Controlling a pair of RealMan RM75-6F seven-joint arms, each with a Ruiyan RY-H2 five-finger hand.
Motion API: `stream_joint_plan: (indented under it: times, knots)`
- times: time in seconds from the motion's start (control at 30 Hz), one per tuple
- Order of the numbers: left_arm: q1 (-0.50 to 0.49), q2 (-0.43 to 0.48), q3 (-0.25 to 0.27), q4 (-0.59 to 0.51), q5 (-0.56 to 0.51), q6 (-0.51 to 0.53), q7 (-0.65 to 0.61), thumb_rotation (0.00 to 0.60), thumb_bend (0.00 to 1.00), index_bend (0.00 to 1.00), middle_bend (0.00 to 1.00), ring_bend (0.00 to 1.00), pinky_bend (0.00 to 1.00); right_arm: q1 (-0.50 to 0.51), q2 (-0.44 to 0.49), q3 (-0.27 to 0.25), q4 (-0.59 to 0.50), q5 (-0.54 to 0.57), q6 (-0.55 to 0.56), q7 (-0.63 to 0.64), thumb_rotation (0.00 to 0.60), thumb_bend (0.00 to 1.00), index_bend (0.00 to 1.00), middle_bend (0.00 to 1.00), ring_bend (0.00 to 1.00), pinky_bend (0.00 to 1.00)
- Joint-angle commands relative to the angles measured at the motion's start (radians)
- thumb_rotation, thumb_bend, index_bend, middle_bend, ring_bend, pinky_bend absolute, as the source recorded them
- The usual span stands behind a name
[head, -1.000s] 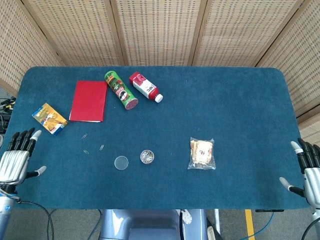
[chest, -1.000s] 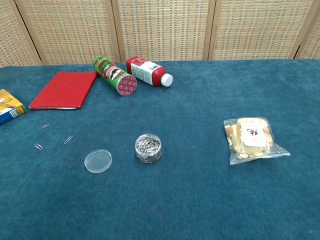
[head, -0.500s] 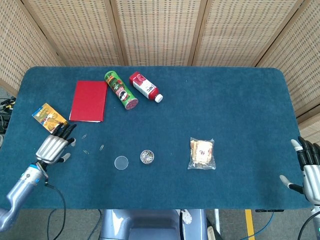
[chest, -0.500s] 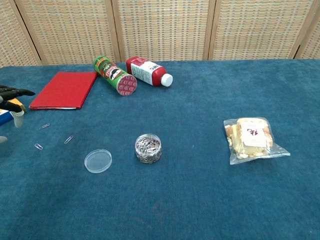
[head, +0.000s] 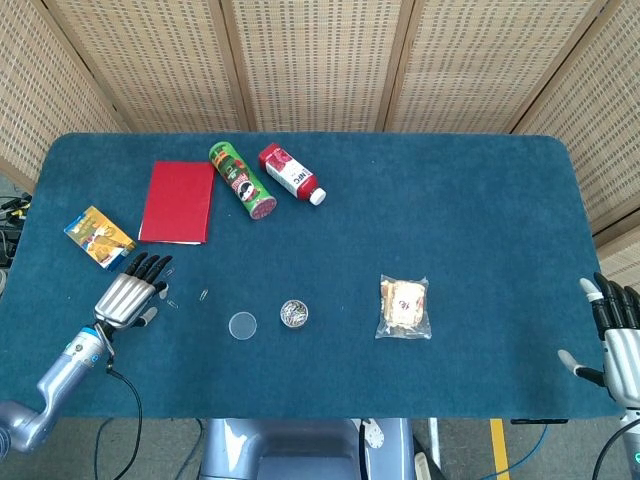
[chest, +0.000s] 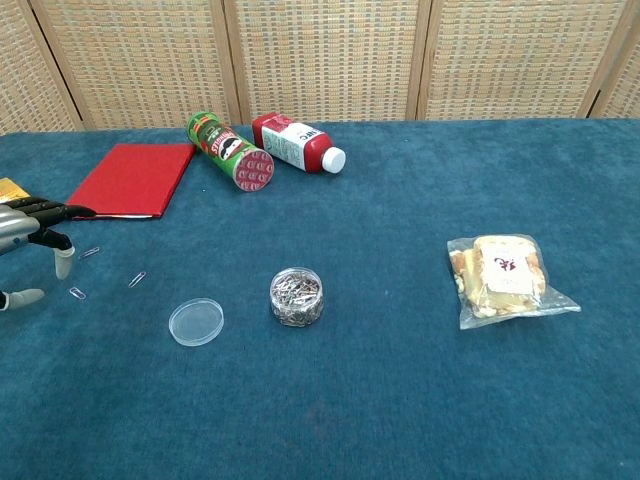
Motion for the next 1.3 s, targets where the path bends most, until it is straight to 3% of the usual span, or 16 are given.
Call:
stream_joint_plan:
  times: [0.03,1.3]
  knots:
    - [-0.004,-0.018,0.003,0.023,-0.003,-0.004,-0.007,0.6,0.37,0.47,0.0,0.0,0.0,0.0,-0.001,0.001,0.001,0.003,-0.002,0.0,0.6,0.0,0.0,0.0,0.0,0.0]
    - [-0.031,-0.073,0.011,0.046,-0.03,-0.022,0.039,0.6,0.38,0.51,0.0,0.0,0.0,0.007,0.002,0.001,0.008,0.012,-0.016,0.029,0.6,0.0,0.0,0.0,0.0,0.0]
